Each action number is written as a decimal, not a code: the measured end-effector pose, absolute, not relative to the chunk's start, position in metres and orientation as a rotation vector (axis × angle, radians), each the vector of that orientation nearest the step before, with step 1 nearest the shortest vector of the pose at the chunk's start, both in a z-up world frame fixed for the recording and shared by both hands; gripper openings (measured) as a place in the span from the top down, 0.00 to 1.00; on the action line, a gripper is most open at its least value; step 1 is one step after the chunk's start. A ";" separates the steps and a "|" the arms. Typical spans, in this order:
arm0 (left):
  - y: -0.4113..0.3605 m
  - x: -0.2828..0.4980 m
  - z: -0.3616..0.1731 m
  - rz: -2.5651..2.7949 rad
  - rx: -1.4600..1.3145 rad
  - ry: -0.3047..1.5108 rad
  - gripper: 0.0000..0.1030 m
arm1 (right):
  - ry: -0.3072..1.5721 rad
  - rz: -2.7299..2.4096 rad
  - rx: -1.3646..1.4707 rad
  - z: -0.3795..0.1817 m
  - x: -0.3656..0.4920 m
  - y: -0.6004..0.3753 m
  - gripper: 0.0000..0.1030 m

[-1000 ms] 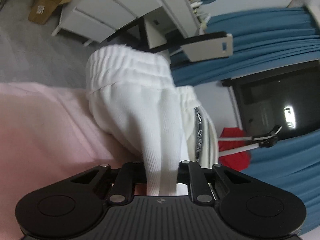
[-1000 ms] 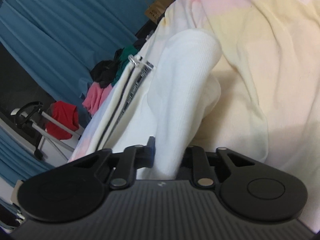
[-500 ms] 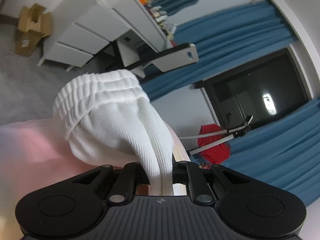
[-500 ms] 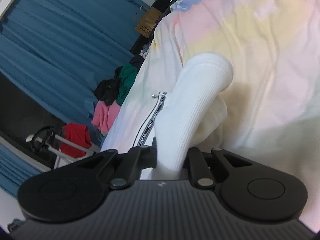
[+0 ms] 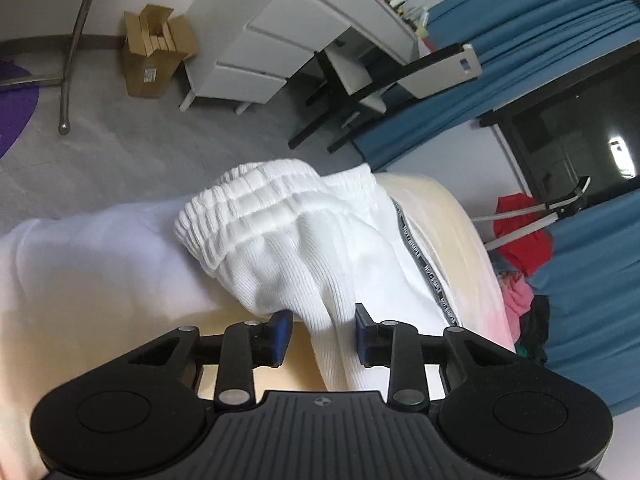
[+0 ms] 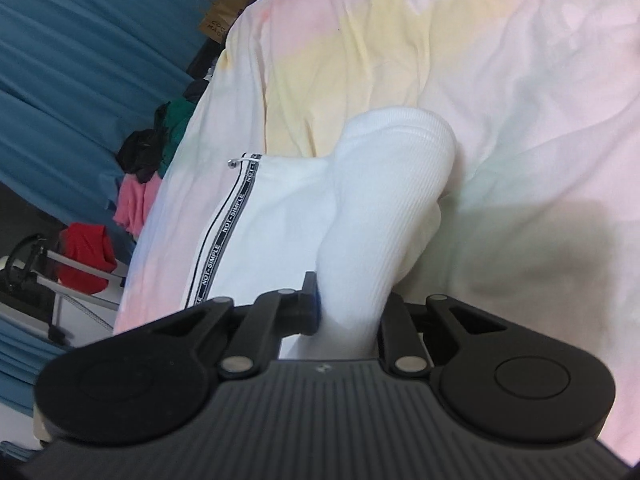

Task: Fold clothes

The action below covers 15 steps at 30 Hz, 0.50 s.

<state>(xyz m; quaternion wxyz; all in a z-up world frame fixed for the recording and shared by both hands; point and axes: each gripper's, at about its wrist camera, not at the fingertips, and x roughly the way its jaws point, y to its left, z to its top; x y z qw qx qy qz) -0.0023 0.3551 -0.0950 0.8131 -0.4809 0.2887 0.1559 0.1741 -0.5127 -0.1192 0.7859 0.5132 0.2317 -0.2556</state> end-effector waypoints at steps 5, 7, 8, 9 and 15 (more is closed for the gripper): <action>0.363 -0.006 -0.107 0.250 -1.230 0.553 0.33 | 0.561 -0.468 1.130 -0.130 0.177 -0.512 0.59; 0.371 -0.008 -0.124 0.197 -1.384 0.537 0.28 | 0.566 -0.475 1.191 -0.136 0.174 -0.515 0.59; 0.374 -0.005 -0.133 0.178 -1.444 0.543 0.27 | 0.560 -0.470 1.220 -0.138 0.175 -0.516 0.59; 0.377 -0.002 -0.142 0.159 -1.504 0.550 0.27 | 0.555 -0.464 1.245 -0.141 0.176 -0.517 0.59; 0.393 0.032 -0.162 0.226 -1.541 0.590 0.27 | 0.560 -0.450 1.241 -0.143 0.182 -0.515 0.59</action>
